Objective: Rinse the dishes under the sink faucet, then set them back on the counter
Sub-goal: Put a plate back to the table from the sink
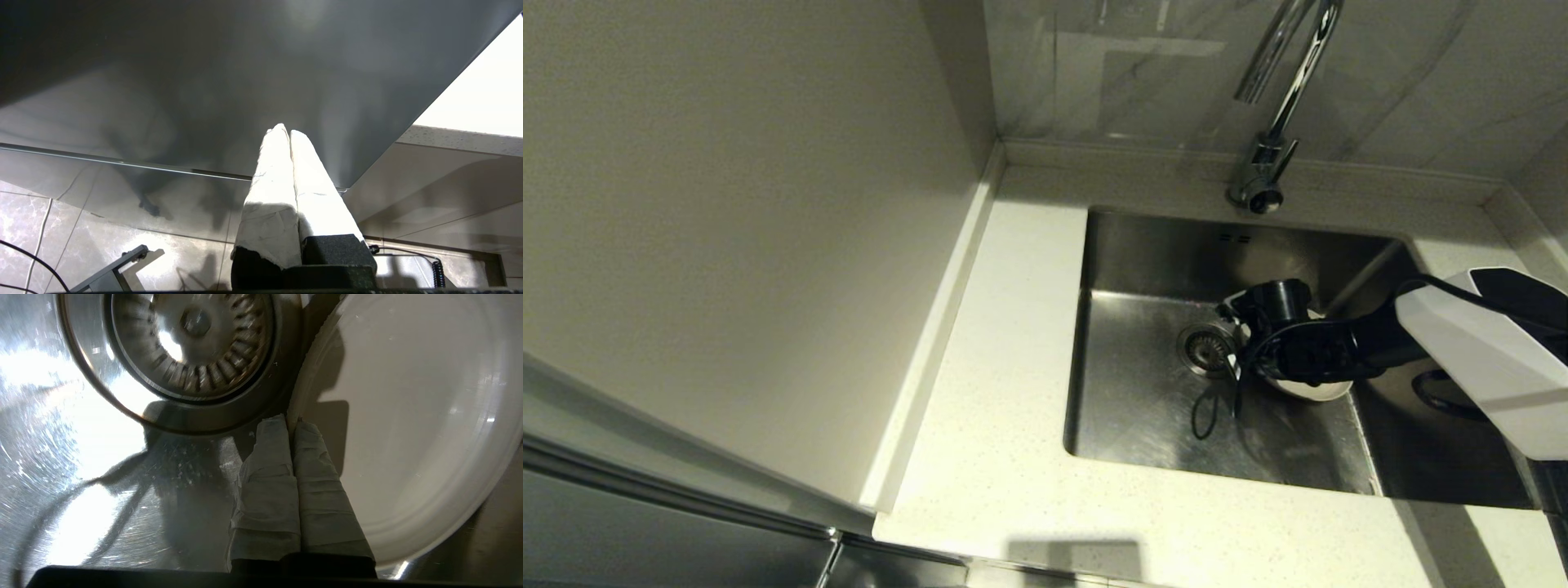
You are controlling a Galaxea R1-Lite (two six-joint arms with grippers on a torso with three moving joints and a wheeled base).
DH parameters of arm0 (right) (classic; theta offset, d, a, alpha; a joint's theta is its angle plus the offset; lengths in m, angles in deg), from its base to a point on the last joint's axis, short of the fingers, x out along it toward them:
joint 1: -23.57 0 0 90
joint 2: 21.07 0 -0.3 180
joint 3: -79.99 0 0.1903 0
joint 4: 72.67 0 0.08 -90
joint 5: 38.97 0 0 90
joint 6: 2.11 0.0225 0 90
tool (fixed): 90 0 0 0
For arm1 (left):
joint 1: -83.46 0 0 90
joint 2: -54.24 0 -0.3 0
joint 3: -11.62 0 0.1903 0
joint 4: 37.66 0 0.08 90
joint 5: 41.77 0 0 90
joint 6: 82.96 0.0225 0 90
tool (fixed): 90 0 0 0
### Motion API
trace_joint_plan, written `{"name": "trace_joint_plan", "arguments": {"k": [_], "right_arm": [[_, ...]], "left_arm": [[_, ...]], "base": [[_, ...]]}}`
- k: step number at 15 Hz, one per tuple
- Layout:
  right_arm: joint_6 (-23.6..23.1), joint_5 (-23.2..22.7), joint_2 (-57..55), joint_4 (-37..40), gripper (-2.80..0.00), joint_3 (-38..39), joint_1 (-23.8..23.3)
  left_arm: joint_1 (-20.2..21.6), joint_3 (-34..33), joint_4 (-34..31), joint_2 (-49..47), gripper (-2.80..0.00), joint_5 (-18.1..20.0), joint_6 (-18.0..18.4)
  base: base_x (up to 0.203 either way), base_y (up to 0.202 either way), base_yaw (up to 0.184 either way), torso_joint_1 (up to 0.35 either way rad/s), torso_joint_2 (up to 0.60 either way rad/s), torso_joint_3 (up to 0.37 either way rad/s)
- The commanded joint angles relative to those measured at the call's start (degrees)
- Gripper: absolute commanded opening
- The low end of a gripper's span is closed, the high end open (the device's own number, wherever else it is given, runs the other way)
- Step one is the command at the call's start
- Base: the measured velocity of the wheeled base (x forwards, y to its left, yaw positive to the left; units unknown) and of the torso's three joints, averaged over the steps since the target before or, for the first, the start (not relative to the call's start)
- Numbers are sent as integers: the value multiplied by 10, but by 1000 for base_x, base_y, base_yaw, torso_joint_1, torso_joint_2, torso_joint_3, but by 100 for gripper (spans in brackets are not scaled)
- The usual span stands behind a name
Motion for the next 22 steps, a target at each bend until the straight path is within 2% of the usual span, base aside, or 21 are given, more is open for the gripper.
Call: {"name": "trace_joint_plan", "arguments": {"k": [1, 5, 8, 11, 13, 15, 17, 20, 22], "right_arm": [[1, 1, 42, 0, -280, 16, 0], [7, -7, 154, 1, -280, 138, 10], [9, -17, 212, 1, -280, 194, 21], [6, -67, 267, 0, -280, 245, 30], [23, -90, 292, 0, -280, 271, 45], [66, -133, 309, 0, -280, 276, 64], [128, -145, 319, 0, -280, 267, 81], [236, -175, 331, 21, -280, 200, 87], [322, -180, 333, 91, -280, 125, 92]], "left_arm": [[0, 0, 0, 2, -280, 0, 0], [0, 0, 0, 2, -280, 0, 0], [0, 0, 0, 2, -280, 0, 0], [0, 0, 0, 2, -280, 0, 0], [0, 0, 0, 2, -280, 0, 0], [0, 0, 0, 2, -280, 0, 0], [0, 0, 0, 2, -280, 0, 0], [0, 0, 0, 2, -280, 0, 0], [0, 0, 0, 2, -280, 0, 0]], "base": [[0, 0, 0, 0, 0, 0], [0, 0, 0, 0, 0, 0], [0, 0, 0, 0, 0, 0], [0, 0, 0, 0, 0, 0], [0, 0, 0, 0, 0, 0], [0, 0, 0, 0, 0, 0], [0, 0, 0, 0, 0, 0], [0, 0, 0, 0, 0, 0], [0, 0, 0, 0, 0, 0]]}}
